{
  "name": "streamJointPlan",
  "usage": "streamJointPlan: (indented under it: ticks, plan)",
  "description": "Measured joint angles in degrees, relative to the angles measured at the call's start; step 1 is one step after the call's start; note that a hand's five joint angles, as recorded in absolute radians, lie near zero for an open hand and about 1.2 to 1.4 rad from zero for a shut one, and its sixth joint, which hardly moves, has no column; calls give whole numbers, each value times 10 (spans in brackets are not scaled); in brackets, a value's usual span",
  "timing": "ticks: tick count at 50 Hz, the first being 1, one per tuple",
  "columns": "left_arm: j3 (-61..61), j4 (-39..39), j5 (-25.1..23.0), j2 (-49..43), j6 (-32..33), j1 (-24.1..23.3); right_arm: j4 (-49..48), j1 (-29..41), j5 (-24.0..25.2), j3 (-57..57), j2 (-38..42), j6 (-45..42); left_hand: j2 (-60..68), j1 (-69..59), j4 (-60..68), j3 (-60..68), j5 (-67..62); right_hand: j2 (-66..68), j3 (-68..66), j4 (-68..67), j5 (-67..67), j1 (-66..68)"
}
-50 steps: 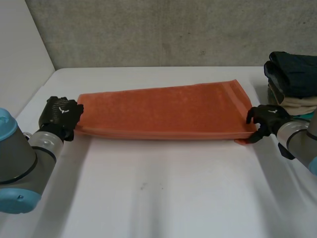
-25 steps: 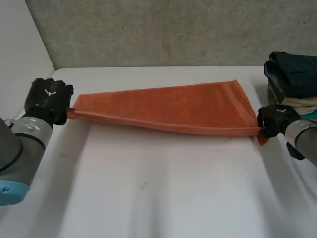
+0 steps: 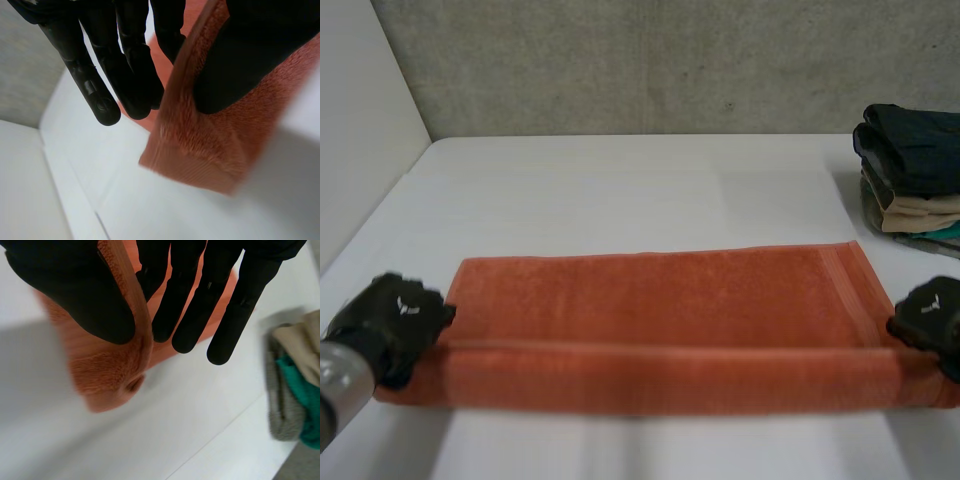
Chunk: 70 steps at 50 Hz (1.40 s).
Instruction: Fold the laundry.
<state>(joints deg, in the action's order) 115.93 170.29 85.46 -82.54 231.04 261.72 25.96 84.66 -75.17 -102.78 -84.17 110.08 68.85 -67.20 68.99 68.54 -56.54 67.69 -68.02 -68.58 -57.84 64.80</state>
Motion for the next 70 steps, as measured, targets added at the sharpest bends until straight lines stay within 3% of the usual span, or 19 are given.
streamJointPlan:
  ticks: [10, 18, 26, 27, 29, 32, 33, 35, 36, 43, 49, 53, 57, 64, 67, 70]
  plan:
    - [-124, 179, 5, -195, -43, -33, -185, 74, -23, 118, 153, 111, 0, 0, 0, 0, 0, 0, 0, 0, -6, 0]
    - [-249, 207, 61, -350, -55, -62, -278, 128, -71, 227, 279, 123, 0, 0, 0, 0, 0, 0, 0, 0, -6, 0]
    - [-353, 214, 114, -438, -56, -90, -352, 140, -79, 305, 365, 122, 0, 0, 0, 0, 0, 0, 0, 0, -6, 0]
    - [-357, 215, 115, -441, -56, -92, -359, 140, -79, 309, 370, 122, 0, 0, 0, 0, 0, -26, 27, 27, 13, -24]
    - [-372, 220, 116, -449, -58, -97, -383, 143, -81, 320, 386, 123, -2, 1, 0, 0, 0, -269, 262, 249, 248, -261]
    - [-384, 224, 114, -453, -63, -108, -406, 150, -86, 326, 398, 127, -207, 224, -196, -193, 192, -526, 515, 517, 517, -502]
    - [-386, 225, 114, -453, -65, -111, -409, 152, -87, 325, 399, 129, -367, 411, -369, -361, 363, -542, 535, 538, 535, -514]
    - [-388, 226, 114, -452, -70, -117, -416, 157, -92, 321, 395, 144, -403, 464, -406, -397, 399, -558, 561, 563, 551, -519]
    - [-388, 226, 115, -450, -74, -120, -417, 159, -94, 315, 389, 158, -554, 565, -556, -549, 528, -558, 562, 565, 551, -519]
    - [-350, 218, 115, -391, -128, -122, -386, 157, -88, 248, 305, 268, -572, 565, -574, -563, 538, -558, 562, 565, 551, -519]
    - [-264, 220, 105, -303, -186, -118, -289, 107, -21, 170, 216, 333, -572, 565, -574, -563, 538, -505, 508, 515, 503, -481]
    - [-204, 226, 85, -255, -213, -115, -236, 49, 40, 120, 184, 338, -572, 565, -574, -563, 538, -403, 405, 414, 402, -372]
    - [-161, 235, 64, -233, -224, -113, -222, 0, 87, 80, 171, 331, -572, 565, -574, -563, 538, -384, 386, 391, 379, -355]
    - [-134, 252, 50, -232, -226, -112, -251, -43, 116, 42, 174, 305, -572, 565, -574, -563, 538, -382, 384, 389, 375, -354]
    - [-132, 257, 50, -235, -225, -112, -277, -48, 115, 37, 185, 293, -572, 565, -574, -563, 538, -274, 287, 293, 284, -248]
    - [-133, 259, 50, -238, -224, -112, -308, -51, 108, 37, 203, 284, -572, 565, -574, -563, 538, -28, 40, 45, 42, -15]
